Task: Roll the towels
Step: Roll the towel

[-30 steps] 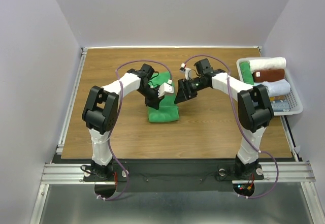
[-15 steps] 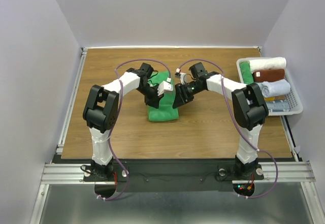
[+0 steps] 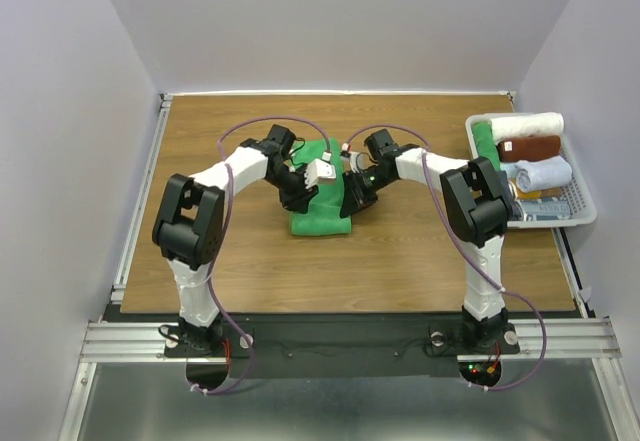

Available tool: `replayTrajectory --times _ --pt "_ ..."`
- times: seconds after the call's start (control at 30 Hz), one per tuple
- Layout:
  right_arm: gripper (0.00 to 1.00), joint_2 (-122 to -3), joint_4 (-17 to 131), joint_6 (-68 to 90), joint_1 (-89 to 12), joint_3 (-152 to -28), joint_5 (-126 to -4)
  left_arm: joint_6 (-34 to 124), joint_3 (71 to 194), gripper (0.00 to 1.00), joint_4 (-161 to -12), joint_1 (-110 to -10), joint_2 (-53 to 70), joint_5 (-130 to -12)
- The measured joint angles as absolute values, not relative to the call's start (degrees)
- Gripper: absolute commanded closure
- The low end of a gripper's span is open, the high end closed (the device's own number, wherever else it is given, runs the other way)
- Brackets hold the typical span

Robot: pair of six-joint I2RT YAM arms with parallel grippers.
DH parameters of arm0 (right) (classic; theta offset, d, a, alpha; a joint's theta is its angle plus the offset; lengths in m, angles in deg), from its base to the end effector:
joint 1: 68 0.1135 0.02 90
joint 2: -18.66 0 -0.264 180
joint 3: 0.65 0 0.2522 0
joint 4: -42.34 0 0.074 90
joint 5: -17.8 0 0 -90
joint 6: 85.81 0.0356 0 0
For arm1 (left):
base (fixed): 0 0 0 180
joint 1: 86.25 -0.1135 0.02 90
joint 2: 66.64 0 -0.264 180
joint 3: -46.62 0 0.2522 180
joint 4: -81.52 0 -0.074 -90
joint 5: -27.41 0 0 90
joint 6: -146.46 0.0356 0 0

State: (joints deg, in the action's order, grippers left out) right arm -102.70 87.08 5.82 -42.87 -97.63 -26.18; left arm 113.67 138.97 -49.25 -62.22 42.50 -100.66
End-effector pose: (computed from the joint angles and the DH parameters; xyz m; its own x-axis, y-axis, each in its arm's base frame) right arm 0.3714 0.2025 0.1426 -0.8605 -0.3818 -0.3371 -0.5028 0.5308 0.6822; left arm 0.3468 -0.1786 0.1968 0.0100 0.7202 -0.6937 0.9991 0.0213 0.0365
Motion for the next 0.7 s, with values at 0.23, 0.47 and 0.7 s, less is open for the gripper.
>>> replayTrajectory --times 0.23,0.47,0.7 --pt "0.76 -102.6 87.2 6.2 -42.9 -97.7 -26.3 113.8 129.8 0.48 -54.9 -61.7 26.2 -96.1" --pt "0.77 -100.6 87.2 6.1 -42.8 -97.7 -26.0 113.8 128.7 0.47 -57.9 -61.1 23.0 -94.1" --pt "0.82 -99.7 87.2 5.9 -42.4 -98.8 -25.2 115.2 126.1 0.45 -58.0 -60.5 22.8 -93.8"
